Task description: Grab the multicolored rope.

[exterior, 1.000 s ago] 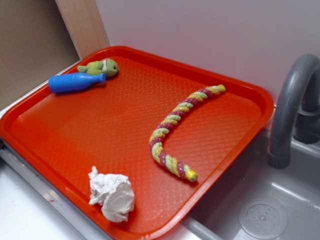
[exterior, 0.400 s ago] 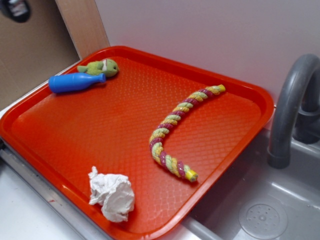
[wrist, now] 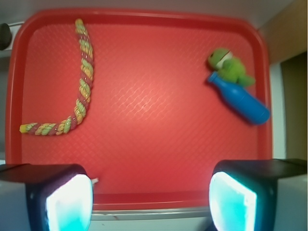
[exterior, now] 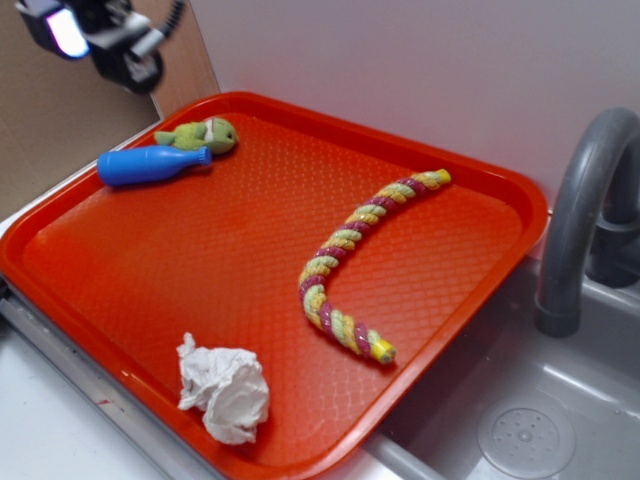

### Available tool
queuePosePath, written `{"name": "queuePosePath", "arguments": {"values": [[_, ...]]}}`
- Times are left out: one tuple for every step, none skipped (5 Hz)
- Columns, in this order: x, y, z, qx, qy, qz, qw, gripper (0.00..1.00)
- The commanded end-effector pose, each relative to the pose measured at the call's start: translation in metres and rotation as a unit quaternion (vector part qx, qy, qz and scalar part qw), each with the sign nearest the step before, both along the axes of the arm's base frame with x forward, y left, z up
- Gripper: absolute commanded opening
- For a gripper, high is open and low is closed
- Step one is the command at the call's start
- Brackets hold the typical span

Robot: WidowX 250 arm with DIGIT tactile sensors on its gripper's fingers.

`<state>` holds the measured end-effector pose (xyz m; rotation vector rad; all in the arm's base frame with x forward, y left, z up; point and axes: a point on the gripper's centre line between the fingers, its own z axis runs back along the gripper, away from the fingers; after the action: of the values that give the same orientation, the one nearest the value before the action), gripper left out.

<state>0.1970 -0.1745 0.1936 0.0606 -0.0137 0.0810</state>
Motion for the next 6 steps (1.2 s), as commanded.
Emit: {"name": "queuePosePath", "arguments": {"values": [[0.024,-0.038,-0.027,-0.008,0.026,0.03,0.999,1.0],[0.039,-0.056,-0.045,0.011,0.032,0.011,0.999,1.0],[0.049,-0.071,-0.061,0.019,0.031,-0.004,0.999,1.0],[0.062,-0.078,-0.081,0.002,0.021,-0.04,0.999,1.0],[0.07,-0.08,-0.103,0.0,0.029,-0.052,0.998,1.0],[0.08,-0.075,-0.124,-0.008,0.036,-0.042,0.998,1.0]]}}
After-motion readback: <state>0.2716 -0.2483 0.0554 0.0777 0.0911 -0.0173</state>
